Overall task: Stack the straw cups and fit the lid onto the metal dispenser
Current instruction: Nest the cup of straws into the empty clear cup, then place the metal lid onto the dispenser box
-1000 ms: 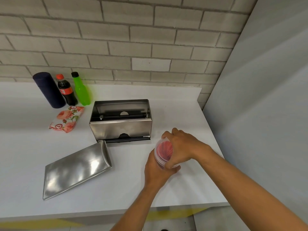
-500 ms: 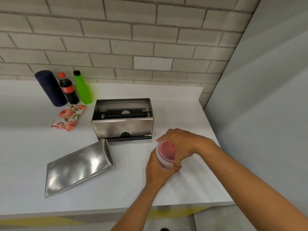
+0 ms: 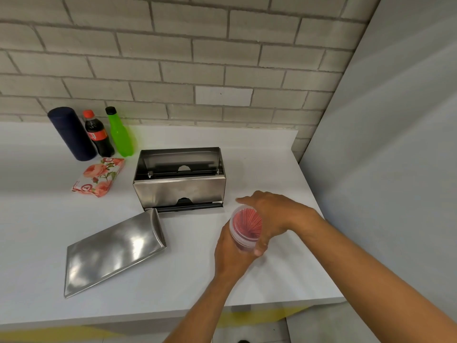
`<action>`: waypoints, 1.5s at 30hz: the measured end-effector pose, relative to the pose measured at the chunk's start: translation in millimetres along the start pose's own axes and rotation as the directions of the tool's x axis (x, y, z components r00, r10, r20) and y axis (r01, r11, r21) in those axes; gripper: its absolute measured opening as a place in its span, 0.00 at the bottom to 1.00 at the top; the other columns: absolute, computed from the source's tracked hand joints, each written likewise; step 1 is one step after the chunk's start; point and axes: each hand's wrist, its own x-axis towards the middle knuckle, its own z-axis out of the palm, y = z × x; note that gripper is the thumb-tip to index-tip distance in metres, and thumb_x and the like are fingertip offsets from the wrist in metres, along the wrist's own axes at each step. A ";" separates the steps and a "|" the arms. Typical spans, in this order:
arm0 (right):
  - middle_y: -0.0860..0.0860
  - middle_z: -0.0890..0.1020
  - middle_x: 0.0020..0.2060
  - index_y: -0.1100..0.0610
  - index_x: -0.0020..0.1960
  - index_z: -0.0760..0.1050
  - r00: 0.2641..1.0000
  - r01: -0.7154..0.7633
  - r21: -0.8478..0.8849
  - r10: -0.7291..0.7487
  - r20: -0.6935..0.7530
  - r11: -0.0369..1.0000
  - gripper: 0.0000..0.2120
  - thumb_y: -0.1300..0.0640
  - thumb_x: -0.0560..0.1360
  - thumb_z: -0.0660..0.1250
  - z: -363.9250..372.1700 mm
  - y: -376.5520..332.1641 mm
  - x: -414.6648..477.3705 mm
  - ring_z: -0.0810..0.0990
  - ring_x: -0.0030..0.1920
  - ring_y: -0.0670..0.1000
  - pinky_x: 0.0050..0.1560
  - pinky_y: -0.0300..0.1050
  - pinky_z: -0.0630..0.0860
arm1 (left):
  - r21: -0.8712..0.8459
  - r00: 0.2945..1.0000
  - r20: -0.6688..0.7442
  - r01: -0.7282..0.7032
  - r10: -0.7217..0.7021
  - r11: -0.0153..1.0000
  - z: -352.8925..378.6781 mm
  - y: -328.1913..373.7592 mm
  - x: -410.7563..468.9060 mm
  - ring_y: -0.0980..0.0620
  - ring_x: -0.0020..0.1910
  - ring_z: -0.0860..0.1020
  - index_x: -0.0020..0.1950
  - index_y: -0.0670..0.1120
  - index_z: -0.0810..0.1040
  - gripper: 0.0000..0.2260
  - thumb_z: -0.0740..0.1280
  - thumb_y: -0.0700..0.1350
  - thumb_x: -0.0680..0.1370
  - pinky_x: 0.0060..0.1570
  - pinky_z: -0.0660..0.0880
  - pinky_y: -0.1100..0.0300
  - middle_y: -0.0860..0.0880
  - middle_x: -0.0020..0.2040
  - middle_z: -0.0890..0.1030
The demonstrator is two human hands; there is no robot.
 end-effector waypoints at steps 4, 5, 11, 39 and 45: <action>0.49 0.70 0.71 0.40 0.82 0.59 0.998 0.063 0.029 -0.062 -0.019 0.998 0.61 0.47 0.57 0.88 4.5 0.1 1.1 0.69 0.72 0.55 0.66 0.52 0.75 | 0.002 1.000 0.003 0.019 -0.019 1.000 0.0 1.4 0.7 0.56 0.61 0.82 0.73 0.58 0.73 0.47 0.87 0.64 0.57 0.58 0.84 0.55 0.58 0.63 0.82; 0.49 0.71 0.69 0.40 0.82 0.60 0.997 0.059 0.025 -0.058 -0.044 0.998 0.59 0.46 0.58 0.87 6.2 -0.2 1.7 0.70 0.70 0.54 0.63 0.50 0.77 | 0.006 1.000 0.006 0.022 -0.022 1.000 0.1 2.2 0.5 0.55 0.60 0.82 0.72 0.58 0.73 0.47 0.86 0.64 0.57 0.57 0.84 0.55 0.58 0.63 0.82; 0.48 0.72 0.66 0.41 0.80 0.63 0.993 0.013 0.007 -0.012 -0.119 1.000 0.57 0.38 0.56 0.85 11.8 1.0 5.6 0.75 0.66 0.55 0.54 0.47 0.78 | 0.010 0.999 0.040 0.033 -0.034 0.999 1.5 5.3 0.3 0.50 0.63 0.81 0.75 0.54 0.72 0.47 0.87 0.61 0.61 0.60 0.83 0.52 0.53 0.66 0.81; 0.48 0.70 0.76 0.42 0.80 0.64 0.930 0.247 0.007 -0.235 -0.284 0.969 0.48 0.44 0.65 0.84 14.3 -114.4 30.6 0.71 0.73 0.54 0.67 0.50 0.74 | 0.443 0.964 -0.121 -0.163 0.239 0.881 -177.7 -19.2 -37.7 0.59 0.73 0.67 0.83 0.62 0.54 0.56 0.82 0.65 0.63 0.68 0.73 0.55 0.56 0.81 0.62; 0.48 0.66 0.78 0.44 0.82 0.59 0.878 0.416 -0.111 -0.431 -0.209 0.902 0.55 0.48 0.63 0.85 26.4 -173.5 60.8 0.66 0.75 0.54 0.68 0.48 0.70 | 0.556 0.965 -0.207 -0.017 0.158 0.831 -262.1 -30.2 -30.2 0.46 0.75 0.70 0.84 0.54 0.56 0.62 0.86 0.63 0.58 0.72 0.73 0.43 0.50 0.80 0.68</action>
